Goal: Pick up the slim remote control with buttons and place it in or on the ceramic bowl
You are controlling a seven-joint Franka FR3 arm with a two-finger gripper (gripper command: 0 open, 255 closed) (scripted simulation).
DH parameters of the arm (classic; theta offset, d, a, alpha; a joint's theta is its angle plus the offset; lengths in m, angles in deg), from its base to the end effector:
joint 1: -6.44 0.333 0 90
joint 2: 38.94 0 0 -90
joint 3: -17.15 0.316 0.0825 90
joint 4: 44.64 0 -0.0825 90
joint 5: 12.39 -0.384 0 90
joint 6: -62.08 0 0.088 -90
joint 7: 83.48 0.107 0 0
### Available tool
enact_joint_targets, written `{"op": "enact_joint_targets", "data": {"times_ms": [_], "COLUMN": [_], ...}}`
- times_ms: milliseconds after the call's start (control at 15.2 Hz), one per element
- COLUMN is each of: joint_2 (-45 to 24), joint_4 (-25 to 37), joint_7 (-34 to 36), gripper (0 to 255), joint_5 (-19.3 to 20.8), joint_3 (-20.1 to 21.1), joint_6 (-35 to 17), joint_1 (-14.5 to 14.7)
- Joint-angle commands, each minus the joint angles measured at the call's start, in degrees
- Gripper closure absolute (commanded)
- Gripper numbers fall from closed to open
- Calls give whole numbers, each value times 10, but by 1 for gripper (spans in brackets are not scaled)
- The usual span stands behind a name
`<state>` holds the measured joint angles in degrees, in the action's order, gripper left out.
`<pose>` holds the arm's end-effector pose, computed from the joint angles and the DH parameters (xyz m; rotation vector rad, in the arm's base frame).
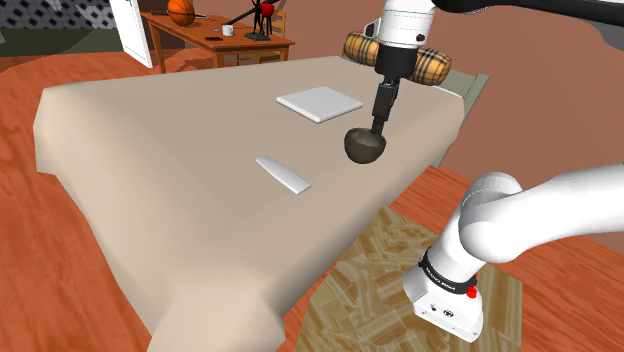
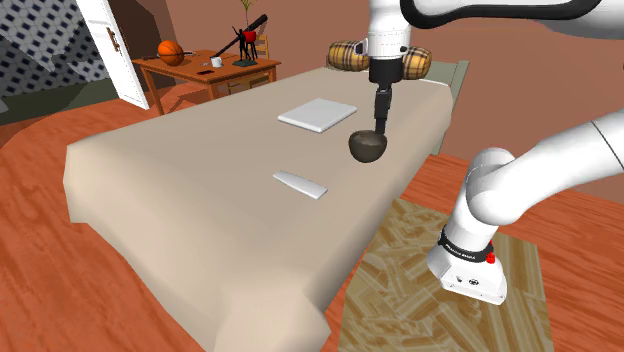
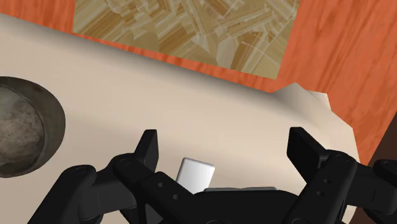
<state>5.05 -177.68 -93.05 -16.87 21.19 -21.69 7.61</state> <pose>0.2983 0.0430 0.5911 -3.0823 -0.3729 0.1428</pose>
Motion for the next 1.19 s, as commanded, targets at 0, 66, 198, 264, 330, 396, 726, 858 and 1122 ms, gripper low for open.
{"op": "enact_joint_targets", "data": {"times_ms": [0, 66, 198, 264, 330, 396, 726, 858, 1122], "joint_2": [0, -12, -37, -51, -66, -81, -168, -206, -287], "joint_4": [0, -7, -18, -22, -25, -28, -27, -21, 0], "joint_7": [0, 8, 24, 31, 39, 47, 88, 105, 141], "gripper": [0, 0, 0, 0, 0, 0, 0, 0, 0], "joint_5": [0, -2, -6, -8, -9, -10, -9, -6, 5], "joint_3": [0, 5, 14, 19, 24, 28, 49, 57, 70], "joint_6": [0, -20, -61, -82, -102, -122, -218, -254, -321], "joint_1": [0, -2, -6, -8, -10, -12, -23, -29, -39]}}
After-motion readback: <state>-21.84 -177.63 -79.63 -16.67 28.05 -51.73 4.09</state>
